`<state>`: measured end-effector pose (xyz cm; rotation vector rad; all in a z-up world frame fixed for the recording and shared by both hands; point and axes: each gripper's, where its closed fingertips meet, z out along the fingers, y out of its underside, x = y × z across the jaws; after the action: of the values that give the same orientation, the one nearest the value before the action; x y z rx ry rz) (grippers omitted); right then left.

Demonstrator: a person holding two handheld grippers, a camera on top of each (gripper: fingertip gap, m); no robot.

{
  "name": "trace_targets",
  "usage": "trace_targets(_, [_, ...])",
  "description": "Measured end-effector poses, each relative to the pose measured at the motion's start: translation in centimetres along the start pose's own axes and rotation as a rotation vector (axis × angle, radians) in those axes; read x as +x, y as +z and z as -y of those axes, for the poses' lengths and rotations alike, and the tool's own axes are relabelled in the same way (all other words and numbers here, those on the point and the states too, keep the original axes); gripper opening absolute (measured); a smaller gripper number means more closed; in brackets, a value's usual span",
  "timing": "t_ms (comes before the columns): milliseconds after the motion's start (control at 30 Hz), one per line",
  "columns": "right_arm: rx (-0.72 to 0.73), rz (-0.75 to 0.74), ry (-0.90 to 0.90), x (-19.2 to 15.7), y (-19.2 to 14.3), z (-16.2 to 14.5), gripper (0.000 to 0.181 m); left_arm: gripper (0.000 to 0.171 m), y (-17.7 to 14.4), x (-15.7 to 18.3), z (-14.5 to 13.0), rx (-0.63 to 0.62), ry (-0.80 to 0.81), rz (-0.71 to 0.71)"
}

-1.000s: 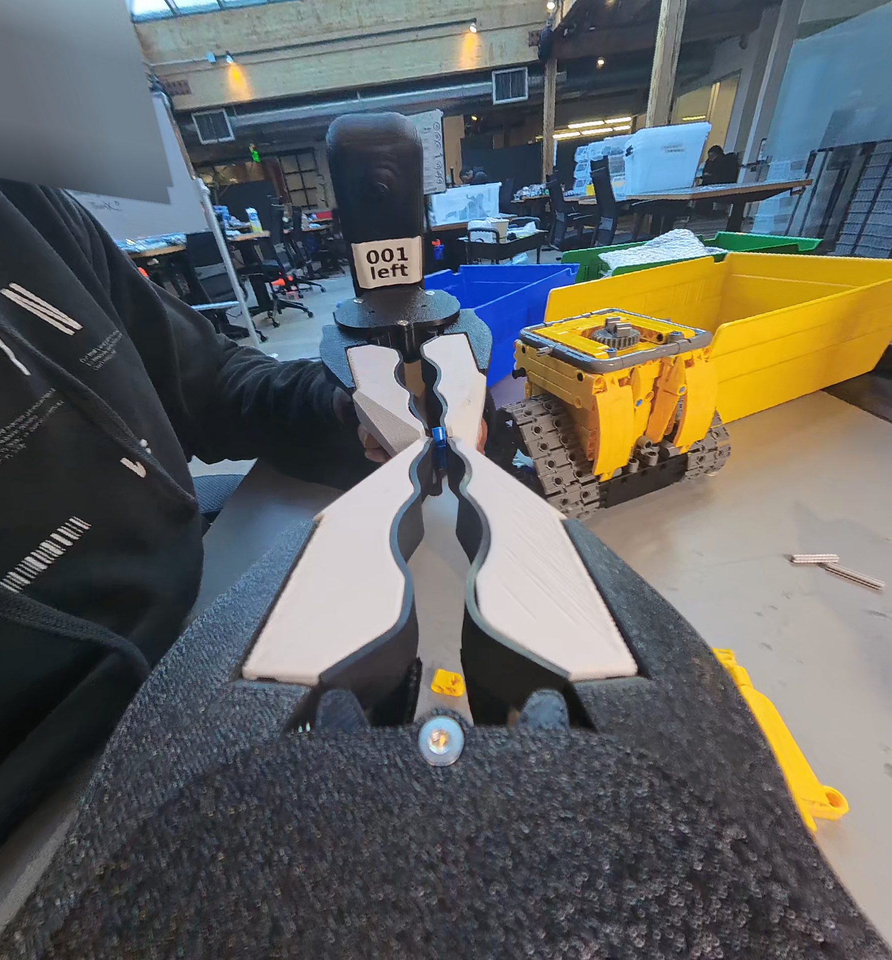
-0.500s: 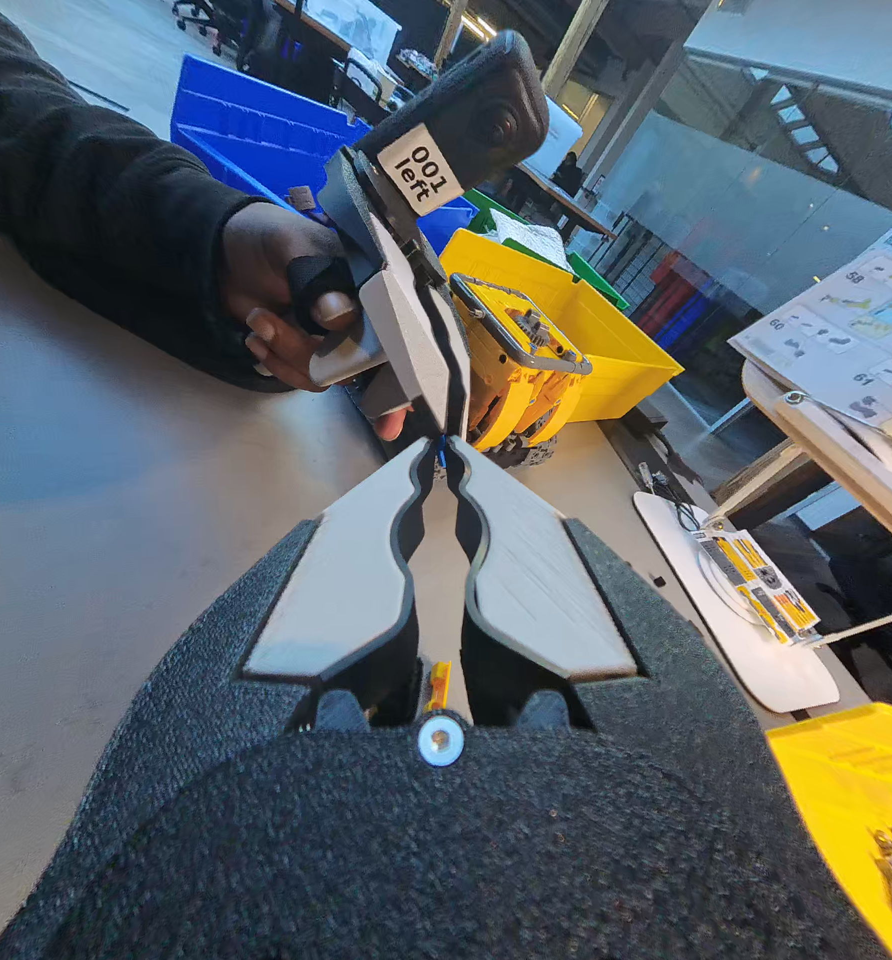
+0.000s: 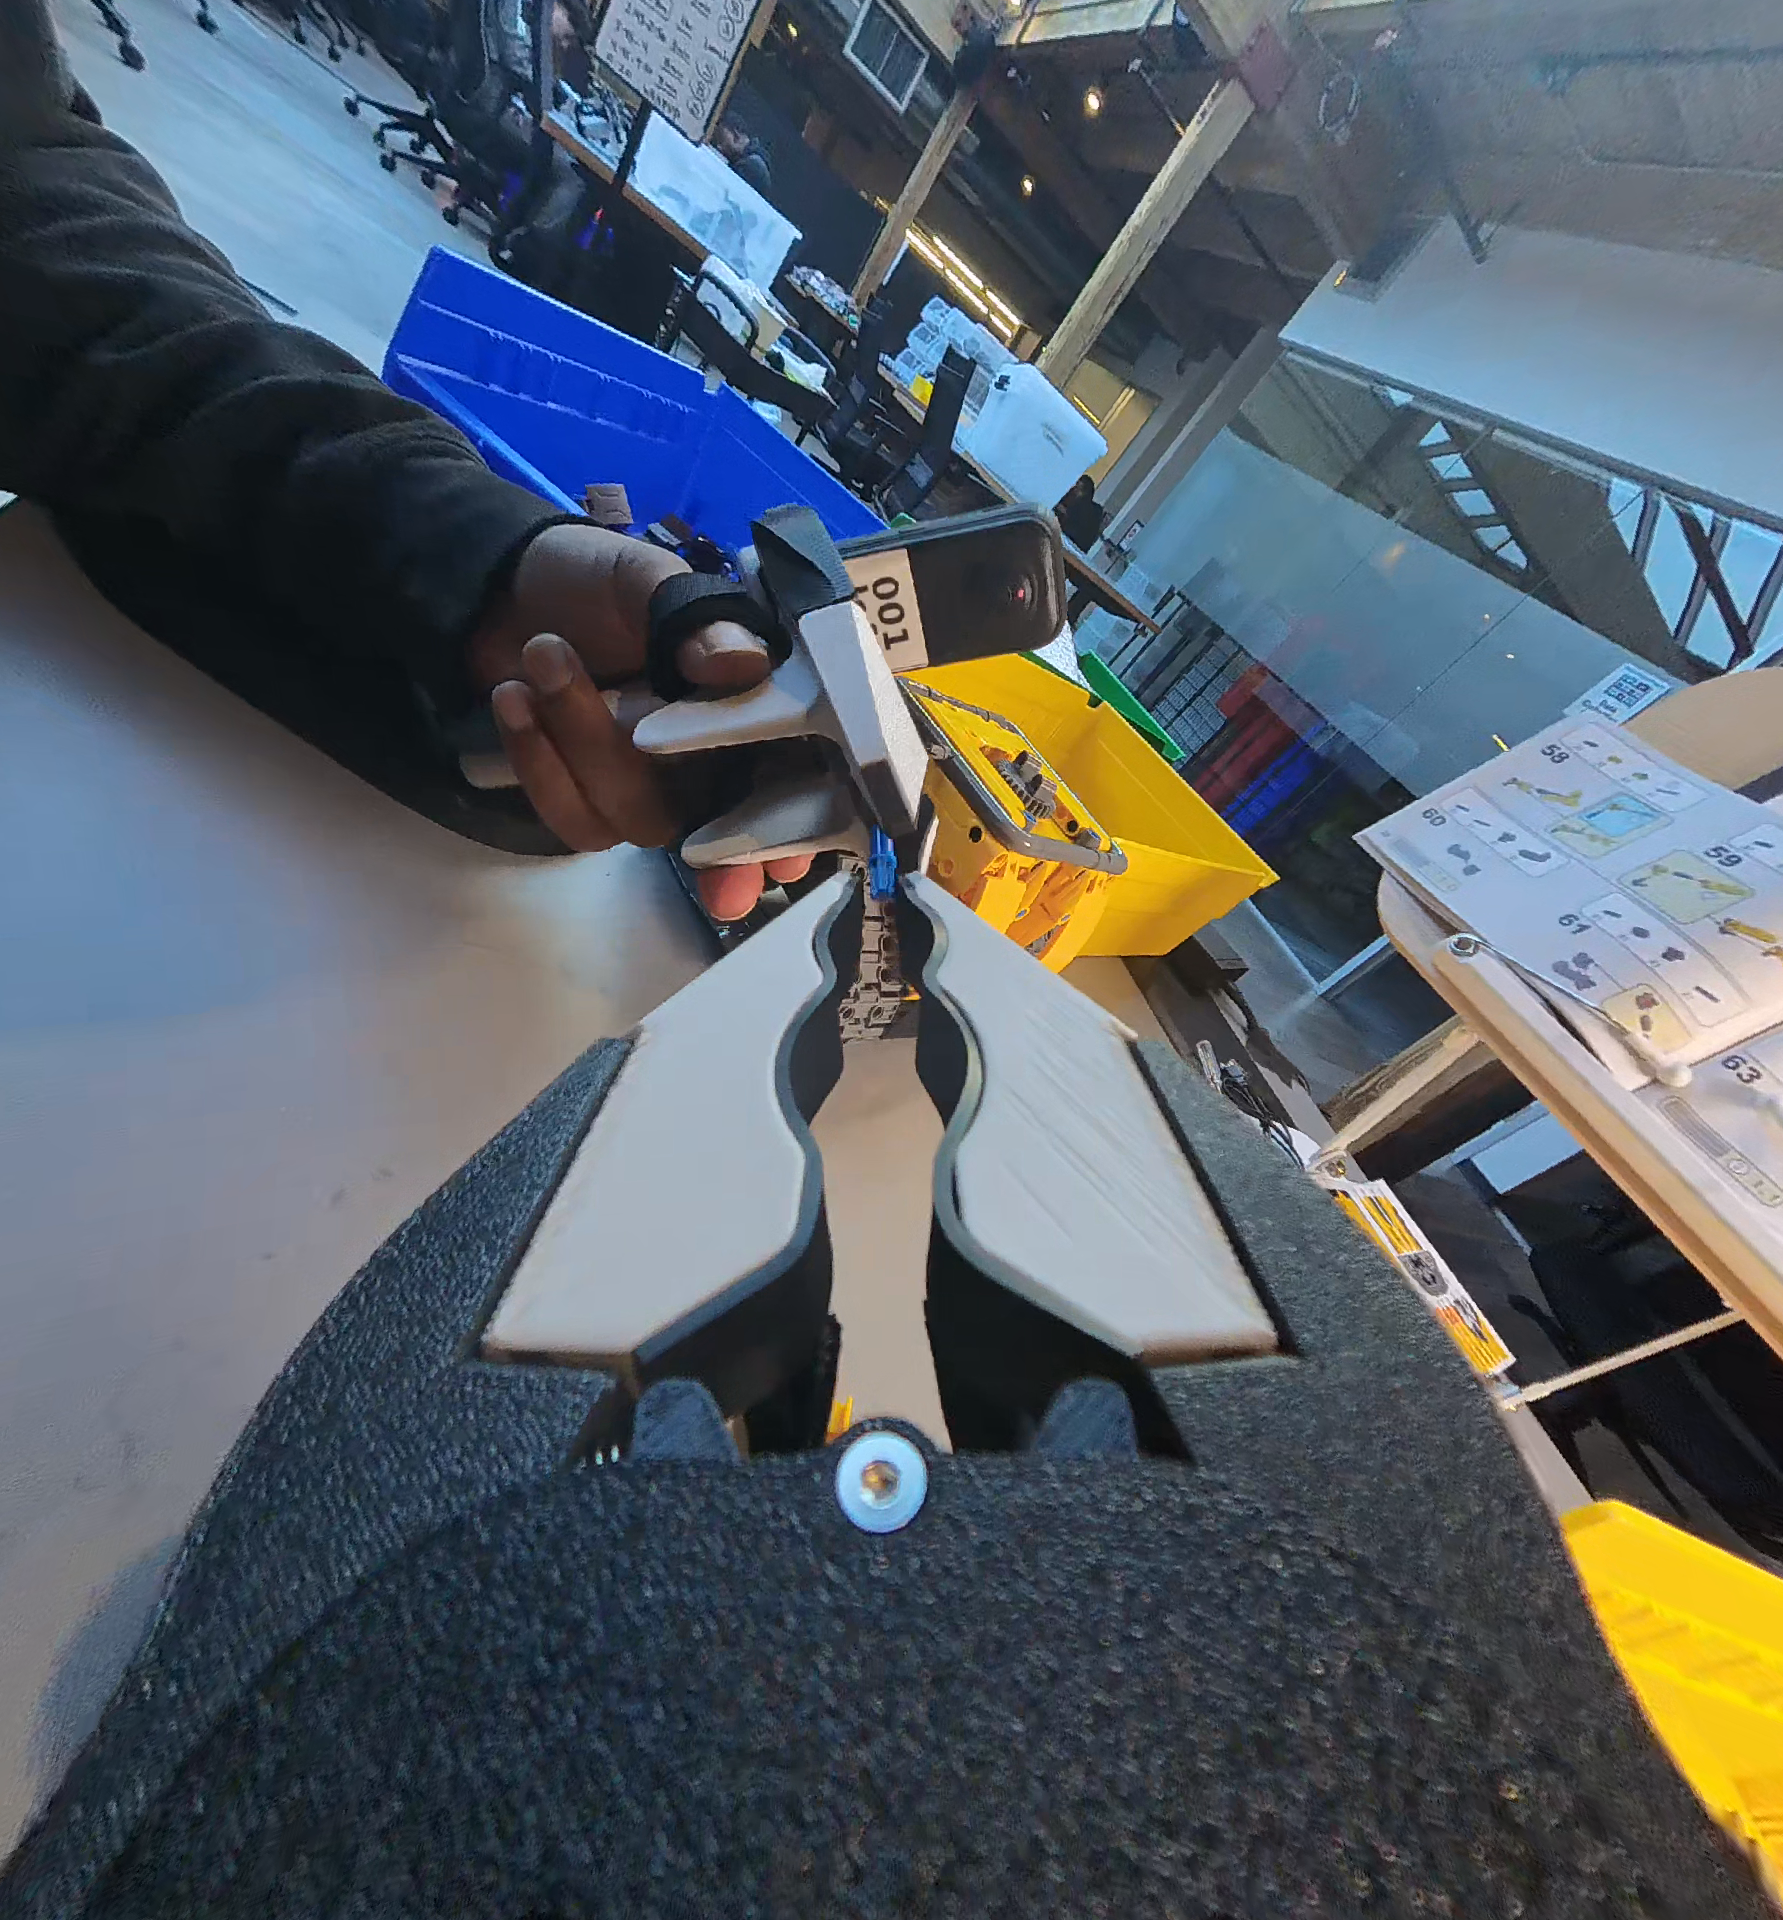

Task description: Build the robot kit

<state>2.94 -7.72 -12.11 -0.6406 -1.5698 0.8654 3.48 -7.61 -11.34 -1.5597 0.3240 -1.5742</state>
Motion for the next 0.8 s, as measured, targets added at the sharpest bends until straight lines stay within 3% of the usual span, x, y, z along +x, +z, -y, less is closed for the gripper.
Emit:
trace_targets(300, [-0.031, -0.014, -0.055, -0.1, 0.1, -0.5, 0.0, 0.0, 0.2, -0.1, -0.2, -0.004, -0.02, 0.001])
trace_targets(567, [-0.028, 0.016, 0.168, 1.6, -1.3, -2.1, 0.002, 0.008, -0.4, -2.2, -1.3, -0.154, 0.261, 0.239])
trace_targets(700, [-0.02, 0.084, 0.232, 0.8, -1.4, -2.2, 0.003, 0.01, -0.3, -2.8, -1.9, -0.179, 0.273, 0.27])
trace_targets(800, [-0.023, 0.234, 0.275, -1.8, -1.2, -2.1, 0.003, 0.01, -0.3, -2.8, -1.9, -0.177, 0.283, 0.269])
